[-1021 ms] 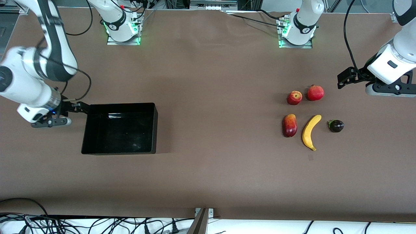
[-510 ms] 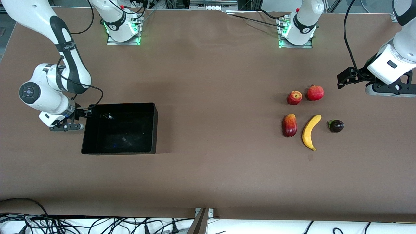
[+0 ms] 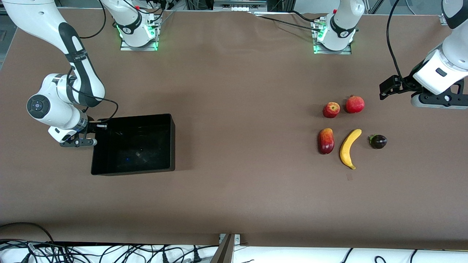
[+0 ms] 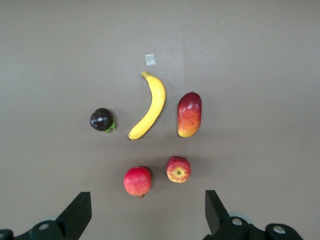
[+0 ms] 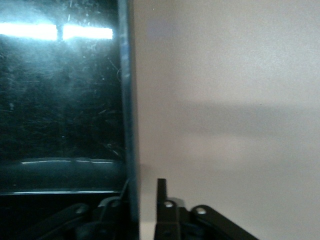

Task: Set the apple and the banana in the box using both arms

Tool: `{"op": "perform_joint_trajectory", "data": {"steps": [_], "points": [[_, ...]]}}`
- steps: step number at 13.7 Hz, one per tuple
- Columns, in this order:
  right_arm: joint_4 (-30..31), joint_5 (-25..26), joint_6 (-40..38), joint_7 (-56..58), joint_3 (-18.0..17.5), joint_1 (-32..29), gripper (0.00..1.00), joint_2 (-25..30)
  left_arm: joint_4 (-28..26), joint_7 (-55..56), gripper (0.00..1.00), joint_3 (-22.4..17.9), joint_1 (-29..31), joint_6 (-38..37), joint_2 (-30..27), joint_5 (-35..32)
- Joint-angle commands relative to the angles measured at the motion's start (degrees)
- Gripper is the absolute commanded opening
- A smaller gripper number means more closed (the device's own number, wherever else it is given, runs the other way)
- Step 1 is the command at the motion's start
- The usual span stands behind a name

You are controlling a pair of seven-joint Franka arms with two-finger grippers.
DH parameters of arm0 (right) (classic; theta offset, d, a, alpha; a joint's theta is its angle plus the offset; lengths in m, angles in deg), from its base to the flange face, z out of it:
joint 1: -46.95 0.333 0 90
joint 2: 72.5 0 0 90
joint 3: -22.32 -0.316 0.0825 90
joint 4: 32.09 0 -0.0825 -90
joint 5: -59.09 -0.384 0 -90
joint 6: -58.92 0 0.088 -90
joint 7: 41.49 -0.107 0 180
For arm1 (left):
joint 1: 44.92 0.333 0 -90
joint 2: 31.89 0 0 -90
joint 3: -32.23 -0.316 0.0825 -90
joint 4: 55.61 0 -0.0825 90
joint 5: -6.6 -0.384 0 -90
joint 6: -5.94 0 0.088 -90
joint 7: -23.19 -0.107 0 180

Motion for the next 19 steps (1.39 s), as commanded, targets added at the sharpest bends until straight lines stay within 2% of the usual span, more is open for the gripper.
{"op": "perform_joint_trajectory", "data": {"steps": [1,5,7,12,16,19], "points": [[-1.06,-0.38,-0.48,0.84,-2.34,-0.31,0.00,1.46,1.12,0.26,1.00,0.01,-0.22,-1.38,0.01,-0.37],[-8.60,-0.56,-10.38,-0.12,-9.28,-0.05,0.00,2.43,1.12,0.26,1.00,0.01,-0.31,-1.38,0.01,-0.37],[-13.00,-1.34,-15.23,-4.40,-12.62,1.61,0.00,2.43,1.12,0.26,1.00,0.01,-0.31,-1.38,0.01,-0.37],[-18.72,-2.93,-16.57,-23.28,-13.34,17.14,0.00,0.51,1.12,0.26,1.00,0.01,-0.31,-1.38,0.01,-0.37],[-27.67,-2.76,-16.30,-39.55,-13.26,29.28,0.00,-7.65,1.12,0.26,1.00,0.01,-0.31,-1.38,0.01,-0.37],[-35.85,-2.67,-15.95,-46.95,-13.17,34.39,0.00,-15.04,1.12,0.26,1.00,0.01,-0.31,-1.38,0.01,-0.37]]}}
